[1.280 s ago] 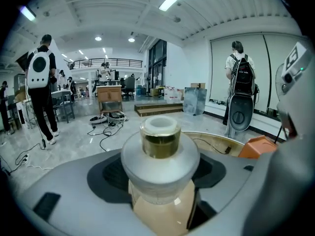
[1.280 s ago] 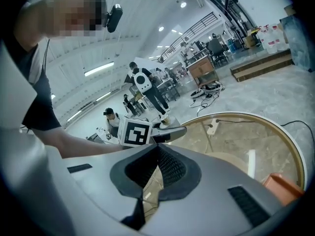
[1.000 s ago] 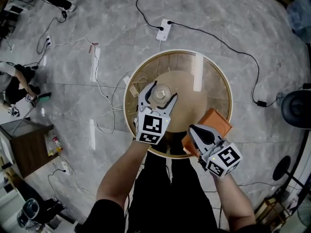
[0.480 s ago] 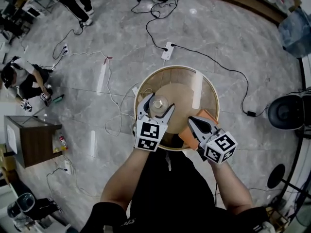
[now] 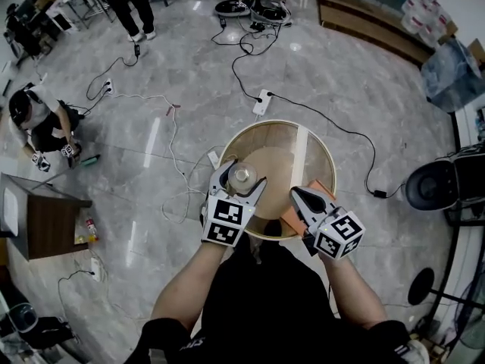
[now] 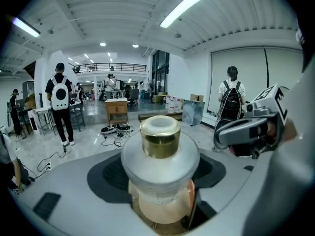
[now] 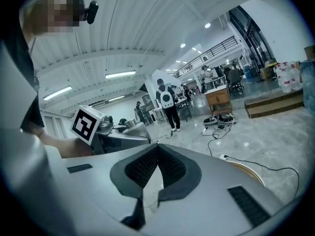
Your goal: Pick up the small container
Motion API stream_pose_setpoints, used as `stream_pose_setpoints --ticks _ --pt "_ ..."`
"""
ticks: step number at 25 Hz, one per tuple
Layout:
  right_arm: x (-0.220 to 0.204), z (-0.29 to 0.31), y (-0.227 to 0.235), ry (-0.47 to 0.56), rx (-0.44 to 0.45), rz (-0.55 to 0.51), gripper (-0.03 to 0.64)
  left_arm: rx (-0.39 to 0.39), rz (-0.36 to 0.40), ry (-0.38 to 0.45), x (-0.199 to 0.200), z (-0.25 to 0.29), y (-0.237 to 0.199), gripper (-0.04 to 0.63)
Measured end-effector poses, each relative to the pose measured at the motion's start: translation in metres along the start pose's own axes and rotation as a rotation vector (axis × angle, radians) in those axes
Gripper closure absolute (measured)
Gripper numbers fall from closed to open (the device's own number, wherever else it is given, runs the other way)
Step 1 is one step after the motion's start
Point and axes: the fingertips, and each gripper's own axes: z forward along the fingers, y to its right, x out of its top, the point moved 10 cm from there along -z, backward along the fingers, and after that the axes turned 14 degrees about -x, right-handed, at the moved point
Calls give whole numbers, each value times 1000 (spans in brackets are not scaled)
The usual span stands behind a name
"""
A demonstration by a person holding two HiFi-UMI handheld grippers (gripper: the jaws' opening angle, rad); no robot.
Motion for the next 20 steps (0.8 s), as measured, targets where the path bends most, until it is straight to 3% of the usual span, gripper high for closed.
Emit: stream_pose_setpoints --ticks 11,20 --pt "22 -17 -109 100 13 -64 603 -41 60 21 -5 -112 -8 255" --pt "53 -46 -119 221 -59 -141 604 -30 84 48 22 -150 -3 255"
